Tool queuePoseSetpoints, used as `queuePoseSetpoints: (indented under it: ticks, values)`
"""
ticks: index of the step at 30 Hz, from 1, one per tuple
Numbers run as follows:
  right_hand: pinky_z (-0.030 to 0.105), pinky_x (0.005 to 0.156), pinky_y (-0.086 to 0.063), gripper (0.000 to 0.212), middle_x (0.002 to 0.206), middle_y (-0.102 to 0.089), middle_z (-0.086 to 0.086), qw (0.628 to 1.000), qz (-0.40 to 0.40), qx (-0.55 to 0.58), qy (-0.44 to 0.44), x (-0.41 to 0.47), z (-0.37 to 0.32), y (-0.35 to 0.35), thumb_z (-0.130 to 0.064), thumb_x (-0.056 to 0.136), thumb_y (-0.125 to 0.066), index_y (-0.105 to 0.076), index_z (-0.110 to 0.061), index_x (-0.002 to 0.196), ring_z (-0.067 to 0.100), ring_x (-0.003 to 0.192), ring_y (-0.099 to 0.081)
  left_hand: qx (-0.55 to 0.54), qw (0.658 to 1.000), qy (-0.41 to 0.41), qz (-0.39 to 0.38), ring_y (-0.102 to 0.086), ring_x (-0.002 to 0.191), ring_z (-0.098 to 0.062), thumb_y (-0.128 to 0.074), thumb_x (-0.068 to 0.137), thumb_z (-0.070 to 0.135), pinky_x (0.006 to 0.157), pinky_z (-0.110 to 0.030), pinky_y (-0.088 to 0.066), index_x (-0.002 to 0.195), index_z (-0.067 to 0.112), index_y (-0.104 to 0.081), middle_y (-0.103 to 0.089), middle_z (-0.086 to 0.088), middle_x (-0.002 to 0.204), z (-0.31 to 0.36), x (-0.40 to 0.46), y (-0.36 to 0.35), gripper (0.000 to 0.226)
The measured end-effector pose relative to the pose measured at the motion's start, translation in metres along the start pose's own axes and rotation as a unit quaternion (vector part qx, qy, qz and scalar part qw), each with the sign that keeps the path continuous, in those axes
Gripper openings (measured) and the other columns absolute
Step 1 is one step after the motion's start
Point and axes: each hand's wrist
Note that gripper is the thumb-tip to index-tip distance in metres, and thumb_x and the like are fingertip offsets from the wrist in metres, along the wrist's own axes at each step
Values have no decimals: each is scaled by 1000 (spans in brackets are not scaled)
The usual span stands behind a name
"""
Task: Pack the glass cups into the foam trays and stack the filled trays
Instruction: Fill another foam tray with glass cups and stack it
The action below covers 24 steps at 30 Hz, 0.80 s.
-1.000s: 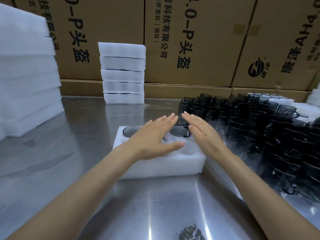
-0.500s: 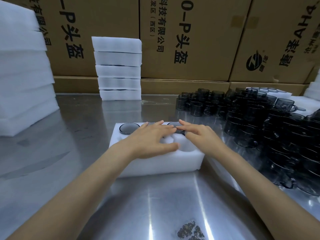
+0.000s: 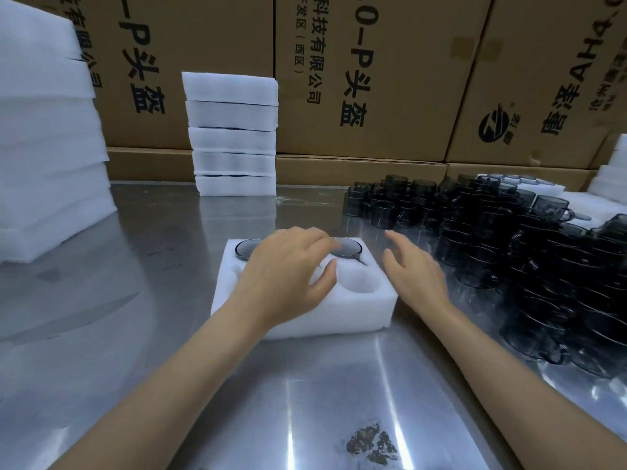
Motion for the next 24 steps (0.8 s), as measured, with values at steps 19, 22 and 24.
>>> queuePoseSetpoints:
  ticks: [19,22,24]
  values:
    - [39,100,-27,39,147,-35,14,929,19,-360,-80,6,17,15,-19,87,-47,-47,-12,126,34,119,-40,67,995,-71,15,-58,67,-28,-47,89,19,61,-39,-47,71,8,-66,-60,-3,69,4,-29,-1,28]
    - [38,93,-29,44,145,-38,10,940,28,-340,-2,3,7,7,-10,84,-48,-46,-13,128,30,118,-43,76,994,-72,19,-56,66,-28,-49,89,17,61,-40,-46,68,8,-63,-58,-3,67,6,-30,-2,27]
    - [36,91,-30,47,144,-38,6,949,37,-307,56,2,1,3,-9,84,-49,-45,-15,131,28,120,-43,72,995,-72,25,-56,66,-28,-50,89,17,61,-39,-46,69,8,-64,-59,-3,67,5,-31,-1,26]
Point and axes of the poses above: each hand's wrist, its own x-axis towards the middle knuckle, its own y-axis out of the back of the hand, z = x × y
